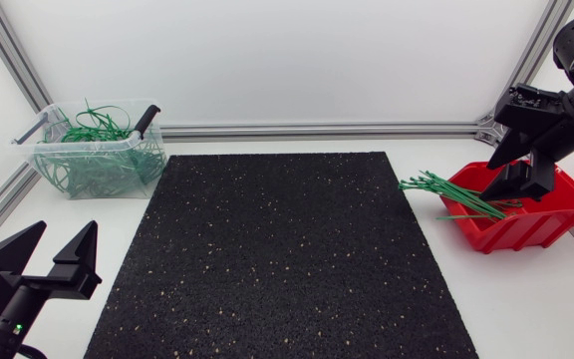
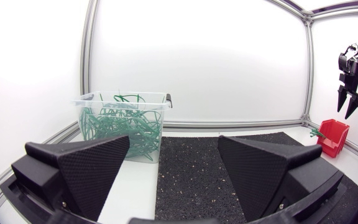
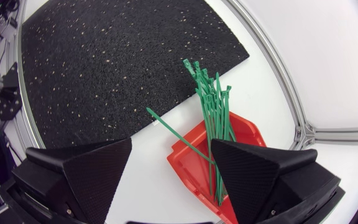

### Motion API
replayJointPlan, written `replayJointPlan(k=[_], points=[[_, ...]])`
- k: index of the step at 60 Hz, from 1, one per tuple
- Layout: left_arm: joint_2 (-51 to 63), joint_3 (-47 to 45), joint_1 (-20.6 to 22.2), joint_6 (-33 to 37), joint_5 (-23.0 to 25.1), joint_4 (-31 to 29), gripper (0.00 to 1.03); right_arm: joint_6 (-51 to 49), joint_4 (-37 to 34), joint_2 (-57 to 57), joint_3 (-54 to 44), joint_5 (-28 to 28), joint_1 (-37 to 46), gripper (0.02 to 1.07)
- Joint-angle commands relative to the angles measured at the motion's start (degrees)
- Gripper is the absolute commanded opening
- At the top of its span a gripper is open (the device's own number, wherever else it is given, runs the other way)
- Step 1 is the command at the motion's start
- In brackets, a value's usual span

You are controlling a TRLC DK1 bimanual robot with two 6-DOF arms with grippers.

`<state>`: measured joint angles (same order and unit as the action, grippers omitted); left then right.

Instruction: Take a green cable tie from the red box, thread the tail through the head to close it, then place it in the transparent bin on the left.

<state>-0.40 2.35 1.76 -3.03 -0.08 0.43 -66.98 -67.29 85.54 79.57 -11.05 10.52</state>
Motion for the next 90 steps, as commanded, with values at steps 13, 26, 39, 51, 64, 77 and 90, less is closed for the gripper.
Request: replayJointPlan(k=[13, 26, 39, 51, 64, 77, 90], points=[[-0.1, -2.3, 0.6, -0.6, 0.2, -1.4, 0.99, -17.9, 6.1, -1.3, -8.8, 0.9, 0.0, 0.92], [-0.1, -2.3, 0.7, -0.6, 0.2, -1.5, 0.99, -20.6, 9.0, 0.9, -11.0, 1.8, 0.0, 0.86], [-0.1, -2.3, 0.7, -0.6, 0.2, -1.5, 0.99, -21.2, 13.6, 1.7, -15.6, 4.5, -1.0, 0.78], [-0.1, -2.3, 0.7, -0.6, 0.2, -1.6, 0.99, -21.1, 18.1, 2.3, -18.6, 4.9, -2.4, 0.61], [-0.1, -2.3, 0.7, -0.6, 0.2, -1.6, 0.99, -20.7, 23.7, 3.1, -21.7, 7.4, -3.7, 0.61], [-0.1, -2.3, 0.7, -0.6, 0.2, -1.6, 0.99, -20.6, 25.7, 3.2, -22.2, 7.4, -4.0, 0.43], [-0.1, -2.3, 0.6, -0.6, 0.2, -1.6, 0.99, -20.6, 27.3, 3.2, -23.1, 7.8, -4.9, 0.26]])
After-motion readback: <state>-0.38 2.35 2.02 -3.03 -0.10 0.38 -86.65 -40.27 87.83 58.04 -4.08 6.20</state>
